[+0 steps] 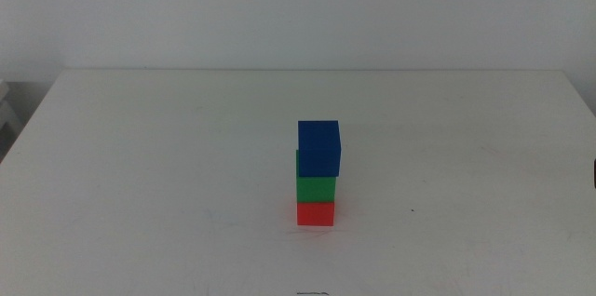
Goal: Stack red cubes first, then green, then blue cubes in a specific spot.
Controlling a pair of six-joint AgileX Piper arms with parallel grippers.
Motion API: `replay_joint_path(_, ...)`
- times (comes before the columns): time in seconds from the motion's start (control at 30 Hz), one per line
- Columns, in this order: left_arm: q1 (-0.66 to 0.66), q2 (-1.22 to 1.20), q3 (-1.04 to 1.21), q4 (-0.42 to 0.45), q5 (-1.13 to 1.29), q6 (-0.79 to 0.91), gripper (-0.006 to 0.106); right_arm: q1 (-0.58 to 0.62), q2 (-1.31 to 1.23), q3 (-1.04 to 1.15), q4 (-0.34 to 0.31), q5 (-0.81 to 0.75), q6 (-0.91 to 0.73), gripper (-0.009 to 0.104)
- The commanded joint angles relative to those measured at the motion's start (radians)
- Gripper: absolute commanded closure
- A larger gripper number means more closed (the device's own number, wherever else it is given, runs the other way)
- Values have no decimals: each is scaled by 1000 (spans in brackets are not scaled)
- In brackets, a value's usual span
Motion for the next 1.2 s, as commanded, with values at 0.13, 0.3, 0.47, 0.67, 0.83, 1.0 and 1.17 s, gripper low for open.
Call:
replay_joint_path(0.13, -2, -116, 206, -9, -361, -16, 14, -31, -28, 54, -130, -125, -12, 17)
replay_joint_path(0.3, -2, -212, 454, -9, -627, -16, 14, -163, -72, 238, -132, -243, -12, 17)
replay_joint_path(0.47, -2, -311, 710, -9, -849, -16, 14, -358, -137, 402, -51, -372, -12, 17)
replay_joint_path(0.67, -2, -436, 958, -19, -963, -16, 14, -586, -224, 553, 16, -443, -12, 17)
replay_joint_path(0.83, -2, -524, 1128, -19, -963, -16, 14, -662, -288, 613, 23, -437, -12, 17)
replay_joint_path(1.0, -2, -645, 1229, -20, -963, -16, 14, -662, -404, 711, 19, -460, -12, 17)
replay_joint_path(1.17, -2, -731, 1276, -20, -964, -16, 14, -662, -555, 865, 19, -586, -12, 17)
